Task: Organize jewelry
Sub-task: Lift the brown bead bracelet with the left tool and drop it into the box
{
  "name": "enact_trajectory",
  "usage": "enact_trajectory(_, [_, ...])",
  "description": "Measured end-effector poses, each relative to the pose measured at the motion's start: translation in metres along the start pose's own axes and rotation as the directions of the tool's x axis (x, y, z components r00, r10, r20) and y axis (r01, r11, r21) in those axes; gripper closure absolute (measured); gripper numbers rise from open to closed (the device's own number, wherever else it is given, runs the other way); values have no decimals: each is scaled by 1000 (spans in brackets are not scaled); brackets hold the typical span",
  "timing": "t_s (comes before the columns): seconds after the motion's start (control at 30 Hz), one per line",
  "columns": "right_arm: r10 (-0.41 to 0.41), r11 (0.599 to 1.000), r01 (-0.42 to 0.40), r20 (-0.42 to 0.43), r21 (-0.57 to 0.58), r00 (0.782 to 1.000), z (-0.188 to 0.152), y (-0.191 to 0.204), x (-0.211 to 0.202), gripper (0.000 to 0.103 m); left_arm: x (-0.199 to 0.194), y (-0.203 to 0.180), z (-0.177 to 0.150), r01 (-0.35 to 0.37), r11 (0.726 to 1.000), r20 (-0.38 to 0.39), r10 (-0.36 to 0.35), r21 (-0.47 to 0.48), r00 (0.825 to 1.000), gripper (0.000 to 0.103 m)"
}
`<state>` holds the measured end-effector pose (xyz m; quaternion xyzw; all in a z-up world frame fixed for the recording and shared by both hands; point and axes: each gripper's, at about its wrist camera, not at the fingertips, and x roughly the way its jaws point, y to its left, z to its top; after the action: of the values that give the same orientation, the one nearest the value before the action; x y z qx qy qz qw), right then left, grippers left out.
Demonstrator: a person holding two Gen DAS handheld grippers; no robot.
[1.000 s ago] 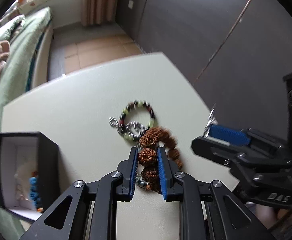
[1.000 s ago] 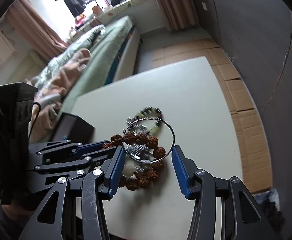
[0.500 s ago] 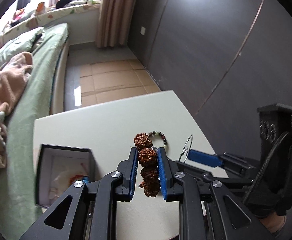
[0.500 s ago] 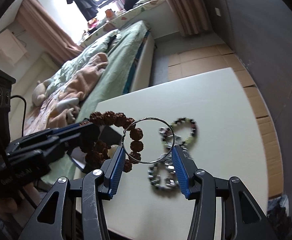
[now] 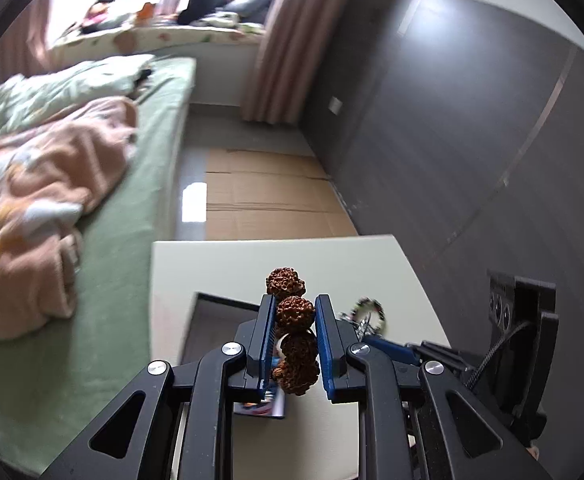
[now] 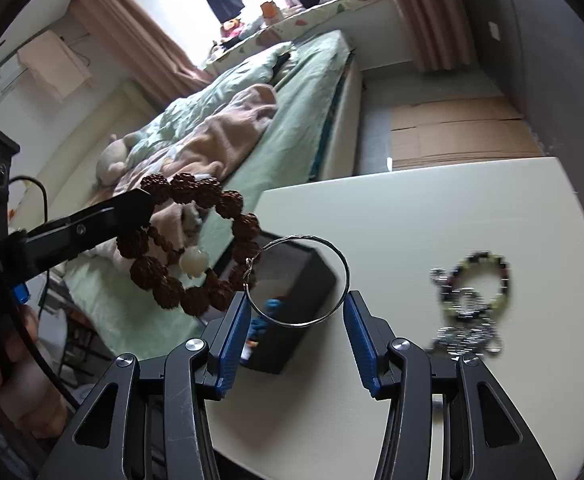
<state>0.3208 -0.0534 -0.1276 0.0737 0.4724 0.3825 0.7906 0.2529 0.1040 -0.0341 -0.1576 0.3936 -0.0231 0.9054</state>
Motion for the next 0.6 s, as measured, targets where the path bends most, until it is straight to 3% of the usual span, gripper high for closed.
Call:
enact_trajectory(0.17, [11,1000,-11,-22,-8,1000,2,17,20,54,-12,29,3,-22,997,34,24,-68,999,83])
enact_trajectory(0.43, [28,999,-27,-88,19,996,7,31,46,51,-11,43,3,-45,994,33,48,-104,998,83])
enact_trajectory(0.5, [65,996,-56,-133,77,989,6,26,51,28,-9,42,3,-49,994,29,52,-99,998,83])
enact_trajectory(0.57, [74,993,-59,-133,106,988,4,21,49,17,-4,39,1,-52,995,14,53,-89,998,83])
enact_trajectory(0.6, [64,993,-51,-124,105,990,3,20,45,17,-3,38,0,-50,995,8,51,-87,999,83])
